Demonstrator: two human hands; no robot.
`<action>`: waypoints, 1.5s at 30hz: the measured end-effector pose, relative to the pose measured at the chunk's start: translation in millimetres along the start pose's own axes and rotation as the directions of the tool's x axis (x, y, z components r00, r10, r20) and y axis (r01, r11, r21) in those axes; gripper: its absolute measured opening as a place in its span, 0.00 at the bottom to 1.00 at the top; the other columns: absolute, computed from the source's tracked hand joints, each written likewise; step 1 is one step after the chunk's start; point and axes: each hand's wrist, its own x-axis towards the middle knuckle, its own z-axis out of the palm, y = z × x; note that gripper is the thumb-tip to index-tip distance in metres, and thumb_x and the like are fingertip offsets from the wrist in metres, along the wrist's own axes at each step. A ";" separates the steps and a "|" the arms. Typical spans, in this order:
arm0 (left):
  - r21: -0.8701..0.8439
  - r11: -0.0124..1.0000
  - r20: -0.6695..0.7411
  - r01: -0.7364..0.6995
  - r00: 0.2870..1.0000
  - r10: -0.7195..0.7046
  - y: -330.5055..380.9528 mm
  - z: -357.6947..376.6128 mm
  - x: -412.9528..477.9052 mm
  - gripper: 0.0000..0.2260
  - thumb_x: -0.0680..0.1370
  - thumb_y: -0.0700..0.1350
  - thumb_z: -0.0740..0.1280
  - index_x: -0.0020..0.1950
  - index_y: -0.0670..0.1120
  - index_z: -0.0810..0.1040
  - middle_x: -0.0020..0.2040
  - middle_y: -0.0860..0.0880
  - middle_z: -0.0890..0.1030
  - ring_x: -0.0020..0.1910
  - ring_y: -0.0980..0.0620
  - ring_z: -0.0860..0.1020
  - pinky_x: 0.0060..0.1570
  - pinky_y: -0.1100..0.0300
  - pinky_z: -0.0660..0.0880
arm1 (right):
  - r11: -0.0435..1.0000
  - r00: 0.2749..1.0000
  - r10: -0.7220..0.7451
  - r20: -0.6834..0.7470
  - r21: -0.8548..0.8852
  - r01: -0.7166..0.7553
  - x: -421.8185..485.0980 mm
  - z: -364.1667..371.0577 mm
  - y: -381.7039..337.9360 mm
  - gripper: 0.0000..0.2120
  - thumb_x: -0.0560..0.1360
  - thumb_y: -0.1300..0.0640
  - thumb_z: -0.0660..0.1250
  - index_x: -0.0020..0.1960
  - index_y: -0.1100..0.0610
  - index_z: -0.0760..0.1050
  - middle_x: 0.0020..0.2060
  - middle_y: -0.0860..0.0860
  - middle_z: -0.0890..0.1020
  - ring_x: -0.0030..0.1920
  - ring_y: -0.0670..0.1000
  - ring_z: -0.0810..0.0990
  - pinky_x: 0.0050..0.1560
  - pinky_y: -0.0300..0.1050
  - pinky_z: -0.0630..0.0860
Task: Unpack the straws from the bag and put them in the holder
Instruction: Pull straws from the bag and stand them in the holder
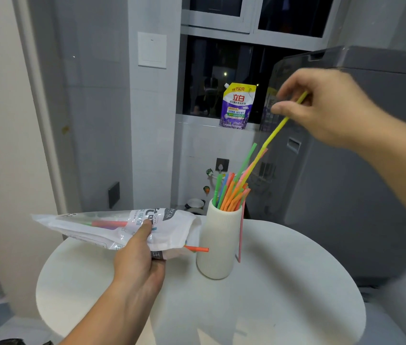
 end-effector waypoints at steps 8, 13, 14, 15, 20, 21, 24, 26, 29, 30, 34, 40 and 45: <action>0.011 1.000 0.000 0.004 1.000 -0.004 3.7 0.3 -2.9 0.14 0.82 0.40 0.68 0.68 0.40 0.79 0.61 0.43 0.86 0.58 0.44 0.85 0.63 0.40 0.79 | 1.000 0.967 0.020 0.255 -0.024 -0.014 -13.6 49.7 -11.7 0.26 0.84 0.44 0.52 0.53 0.64 0.79 0.47 0.58 0.78 0.50 0.57 0.77 0.47 0.49 0.74; -0.005 1.000 -0.007 0.008 1.000 -0.008 1.8 0.6 -2.4 0.14 0.82 0.40 0.69 0.67 0.40 0.79 0.61 0.42 0.86 0.59 0.42 0.85 0.65 0.33 0.76 | 0.994 0.925 0.065 0.373 0.059 -0.094 -26.0 71.1 -7.7 0.29 0.83 0.41 0.46 0.68 0.58 0.75 0.67 0.52 0.73 0.67 0.49 0.70 0.62 0.39 0.65; -0.005 1.000 -0.011 0.011 1.000 -0.011 1.2 1.2 -2.6 0.14 0.82 0.39 0.69 0.67 0.40 0.79 0.61 0.42 0.86 0.59 0.42 0.85 0.65 0.33 0.76 | 0.993 0.921 0.069 0.382 0.064 -0.101 -28.8 75.3 -9.0 0.30 0.83 0.40 0.46 0.73 0.56 0.71 0.72 0.51 0.71 0.71 0.49 0.68 0.66 0.41 0.63; -0.005 1.000 -0.015 0.013 1.000 -0.013 0.4 1.4 -2.6 0.14 0.82 0.39 0.69 0.67 0.40 0.79 0.61 0.43 0.86 0.59 0.43 0.85 0.65 0.33 0.76 | 0.992 0.917 0.073 0.393 0.070 -0.109 -31.9 79.4 -10.5 0.30 0.83 0.40 0.46 0.77 0.54 0.66 0.74 0.51 0.69 0.73 0.49 0.66 0.69 0.42 0.62; 0.000 1.000 -0.005 0.013 1.000 -0.013 0.9 1.2 -3.0 0.14 0.82 0.40 0.69 0.68 0.40 0.79 0.61 0.42 0.86 0.60 0.41 0.84 0.65 0.34 0.76 | 0.991 0.904 0.074 0.422 0.071 -0.114 -46.8 100.3 -11.3 0.29 0.83 0.41 0.46 0.79 0.53 0.63 0.77 0.50 0.66 0.76 0.49 0.63 0.71 0.41 0.58; 0.002 1.000 -0.010 0.013 1.000 -0.013 1.4 0.9 -2.7 0.14 0.82 0.40 0.69 0.68 0.40 0.79 0.61 0.42 0.86 0.60 0.42 0.84 0.65 0.35 0.76 | 0.993 0.896 0.066 0.439 0.057 -0.101 -49.4 104.4 -10.5 0.30 0.83 0.40 0.46 0.79 0.53 0.62 0.78 0.49 0.64 0.78 0.49 0.61 0.74 0.43 0.57; -0.001 1.000 -0.011 0.015 1.000 -0.015 1.5 -1.1 -0.4 0.14 0.82 0.40 0.69 0.67 0.40 0.79 0.59 0.43 0.87 0.59 0.42 0.85 0.65 0.34 0.76 | 0.997 0.864 0.044 0.502 0.031 -0.069 -57.2 116.0 -9.2 0.31 0.82 0.38 0.45 0.81 0.51 0.58 0.80 0.47 0.60 0.79 0.47 0.58 0.77 0.45 0.54; -0.005 1.000 -0.012 0.017 1.000 -0.017 0.4 -2.0 1.2 0.14 0.81 0.40 0.70 0.66 0.40 0.80 0.59 0.42 0.87 0.59 0.41 0.85 0.64 0.31 0.75 | 0.997 0.834 0.019 0.552 0.049 -0.056 -62.6 121.0 -8.6 0.35 0.79 0.35 0.42 0.82 0.49 0.54 0.81 0.45 0.56 0.80 0.46 0.53 0.79 0.45 0.51; 0.005 1.000 -0.008 0.017 1.000 -0.017 -0.6 -0.9 -0.7 0.14 0.82 0.40 0.69 0.67 0.39 0.79 0.59 0.42 0.86 0.59 0.41 0.85 0.65 0.32 0.75 | 0.977 0.845 -0.008 0.535 0.183 -0.106 -68.1 121.4 -3.4 0.35 0.78 0.33 0.42 0.82 0.44 0.46 0.81 0.41 0.47 0.80 0.42 0.44 0.78 0.43 0.44; 0.010 1.000 -0.009 0.014 1.000 -0.014 -0.7 -0.5 -1.4 0.14 0.82 0.40 0.69 0.68 0.40 0.79 0.60 0.42 0.86 0.59 0.42 0.85 0.65 0.33 0.76 | 0.949 0.878 0.005 0.479 0.274 -0.155 -69.3 120.9 -0.5 0.34 0.78 0.33 0.42 0.82 0.43 0.46 0.81 0.40 0.47 0.80 0.41 0.45 0.77 0.42 0.45; 0.025 1.000 -0.012 0.014 1.000 -0.014 -1.2 -2.0 -0.6 0.15 0.82 0.41 0.69 0.68 0.40 0.79 0.60 0.43 0.86 0.59 0.42 0.85 0.65 0.36 0.77 | 0.654 0.918 0.344 0.195 0.653 -0.383 -73.4 135.0 24.4 0.26 0.84 0.40 0.46 0.76 0.50 0.66 0.74 0.48 0.71 0.72 0.46 0.70 0.72 0.50 0.67; 0.050 0.999 -0.025 0.014 1.000 -0.013 -3.3 0.9 -3.7 0.14 0.82 0.40 0.69 0.67 0.40 0.80 0.59 0.43 0.86 0.58 0.44 0.85 0.65 0.41 0.78 | 0.164 0.676 0.552 0.488 0.731 -0.662 -107.5 173.9 65.4 0.13 0.84 0.50 0.60 0.58 0.55 0.80 0.59 0.57 0.84 0.55 0.53 0.81 0.47 0.48 0.78; 0.071 0.997 -0.022 0.010 1.000 -0.009 -7.0 -0.6 -0.2 0.14 0.82 0.40 0.69 0.68 0.41 0.79 0.60 0.44 0.87 0.58 0.44 0.85 0.61 0.41 0.81 | 0.178 0.712 0.399 0.578 0.713 -0.678 -127.3 188.3 72.6 0.13 0.81 0.51 0.66 0.62 0.52 0.81 0.58 0.52 0.85 0.62 0.52 0.81 0.59 0.52 0.77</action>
